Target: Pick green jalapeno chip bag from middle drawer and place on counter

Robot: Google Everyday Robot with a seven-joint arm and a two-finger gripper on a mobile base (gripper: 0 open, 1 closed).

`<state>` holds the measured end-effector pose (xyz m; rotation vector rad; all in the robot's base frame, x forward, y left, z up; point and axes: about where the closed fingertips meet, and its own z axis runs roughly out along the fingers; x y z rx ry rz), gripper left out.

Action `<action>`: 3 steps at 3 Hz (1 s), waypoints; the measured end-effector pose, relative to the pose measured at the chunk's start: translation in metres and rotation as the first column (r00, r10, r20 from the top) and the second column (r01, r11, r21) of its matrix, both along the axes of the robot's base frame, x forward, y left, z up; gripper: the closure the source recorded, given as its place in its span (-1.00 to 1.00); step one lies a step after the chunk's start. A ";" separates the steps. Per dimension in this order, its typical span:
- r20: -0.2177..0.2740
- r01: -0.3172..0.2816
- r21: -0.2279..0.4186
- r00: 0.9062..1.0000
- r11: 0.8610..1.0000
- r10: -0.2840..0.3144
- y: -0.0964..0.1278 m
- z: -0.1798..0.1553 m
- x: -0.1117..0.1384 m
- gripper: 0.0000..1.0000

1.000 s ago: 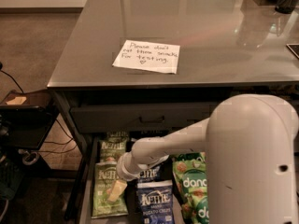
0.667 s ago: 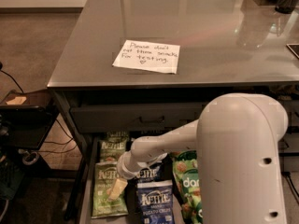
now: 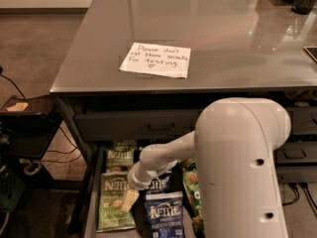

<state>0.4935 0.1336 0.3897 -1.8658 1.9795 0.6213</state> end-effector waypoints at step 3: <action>-0.133 0.026 0.066 0.991 0.997 -0.017 0.004 0.025 -0.023 0.32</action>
Offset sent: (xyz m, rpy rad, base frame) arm -0.0209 -0.0011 0.0178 0.0598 0.1275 -0.0216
